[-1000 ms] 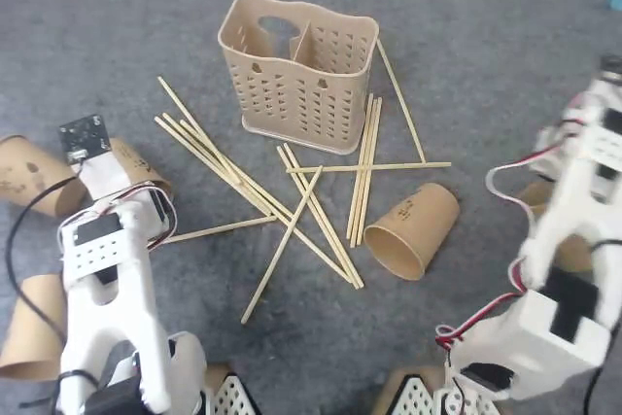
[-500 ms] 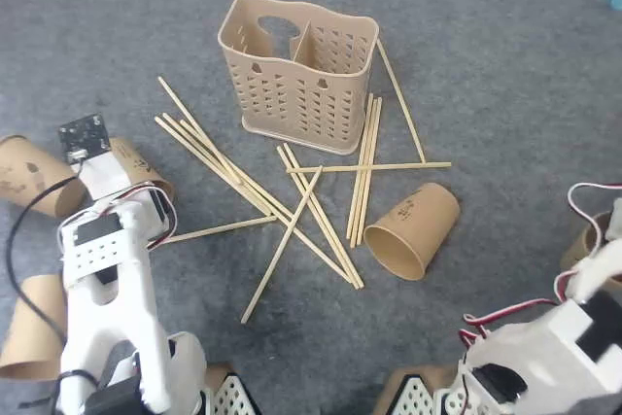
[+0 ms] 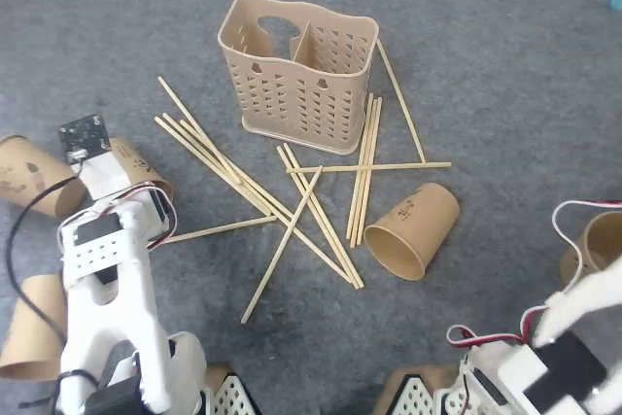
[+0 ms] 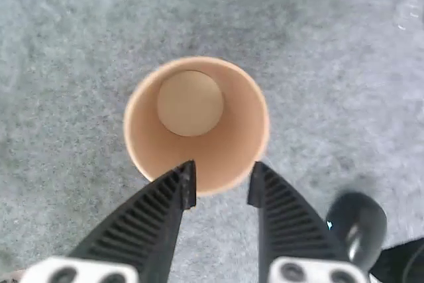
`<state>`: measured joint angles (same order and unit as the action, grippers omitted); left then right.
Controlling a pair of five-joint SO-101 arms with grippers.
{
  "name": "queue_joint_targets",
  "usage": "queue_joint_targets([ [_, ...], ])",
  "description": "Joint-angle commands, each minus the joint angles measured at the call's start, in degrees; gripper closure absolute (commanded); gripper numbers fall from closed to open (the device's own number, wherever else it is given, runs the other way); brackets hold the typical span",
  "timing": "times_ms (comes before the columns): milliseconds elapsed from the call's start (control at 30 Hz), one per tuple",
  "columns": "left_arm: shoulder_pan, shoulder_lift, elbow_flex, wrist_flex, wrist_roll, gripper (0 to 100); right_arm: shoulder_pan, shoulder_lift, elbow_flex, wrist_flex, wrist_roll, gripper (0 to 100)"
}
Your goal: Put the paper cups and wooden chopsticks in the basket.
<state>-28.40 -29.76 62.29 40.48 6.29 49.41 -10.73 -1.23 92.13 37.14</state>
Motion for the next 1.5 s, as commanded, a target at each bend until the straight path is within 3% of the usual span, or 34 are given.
queue_joint_targets([
  [0,0.53,-0.7,-0.22,-1.05,-0.44,88,2.59,-3.12,-2.46,-1.45,0.53,85.0],
  [600,0.53,-0.7,-0.22,-1.05,-0.44,88,3.03,22.55,-1.32,-12.26,-2.64,86.7],
  [700,0.53,-0.7,-0.22,-1.05,-0.44,88,1.36,21.67,-1.49,-10.33,-2.81,99.1],
  [967,0.53,-0.7,-0.22,-1.05,-0.44,88,-5.93,17.63,-15.3,6.11,-3.25,99.2],
  [1067,0.53,-0.7,-0.22,-1.05,-0.44,88,-10.07,17.71,-22.07,10.77,-7.12,99.2],
  [1467,0.53,-0.7,-0.22,-1.14,-0.44,88,-29.76,17.1,-39.74,10.86,-29.98,99.2],
])
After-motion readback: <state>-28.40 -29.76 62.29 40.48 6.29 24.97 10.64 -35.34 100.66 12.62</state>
